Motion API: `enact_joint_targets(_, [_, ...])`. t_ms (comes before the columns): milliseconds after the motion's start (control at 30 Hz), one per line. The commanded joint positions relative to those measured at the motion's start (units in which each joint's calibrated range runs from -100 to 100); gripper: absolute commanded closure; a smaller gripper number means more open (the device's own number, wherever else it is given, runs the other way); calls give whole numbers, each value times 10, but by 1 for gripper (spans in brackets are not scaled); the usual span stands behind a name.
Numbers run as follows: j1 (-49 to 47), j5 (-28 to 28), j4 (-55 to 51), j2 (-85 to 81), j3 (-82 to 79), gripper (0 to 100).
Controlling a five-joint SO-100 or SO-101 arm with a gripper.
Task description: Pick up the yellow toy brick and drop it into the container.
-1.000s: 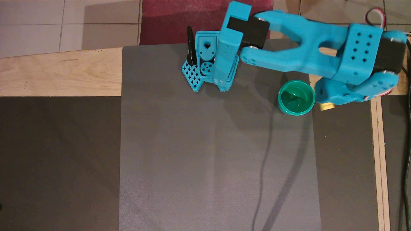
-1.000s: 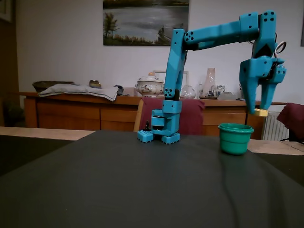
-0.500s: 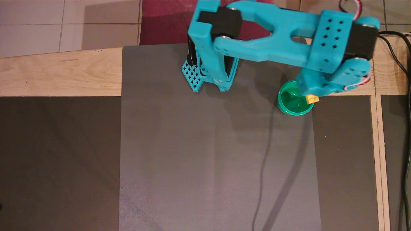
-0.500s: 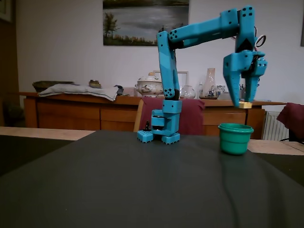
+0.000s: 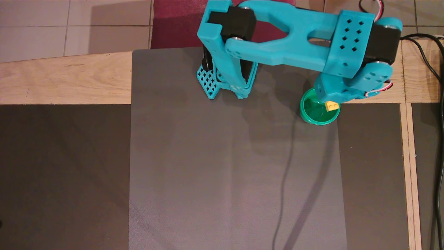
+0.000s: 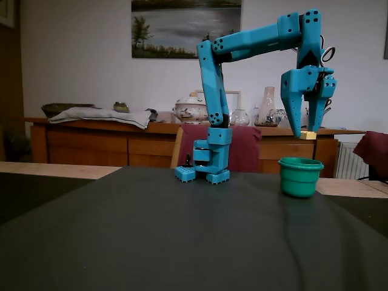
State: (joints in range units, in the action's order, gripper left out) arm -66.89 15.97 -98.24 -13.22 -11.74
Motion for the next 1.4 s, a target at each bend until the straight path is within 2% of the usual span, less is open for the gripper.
enact_joint_targets(0, [-2,2,-18,-19,1,89])
enact_joint_targets(200, [3,2,-18,-17,1,89])
enact_joint_targets(267, [5,2,-18,-24,4,94])
enact_joint_targets(300, [6,1,-18,-24,10,100])
enact_joint_targets(433, [20,-1,-18,-25,23,100])
enact_joint_targets(500, [59,-3,-18,-25,56,100])
enact_joint_targets(533, [104,-15,-18,-25,100,100])
enact_joint_targets(900, [361,-108,-18,-26,308,100])
enact_joint_targets(1133, [474,-111,-18,-39,378,100])
enact_joint_targets(1367, [561,-112,-18,-181,354,100])
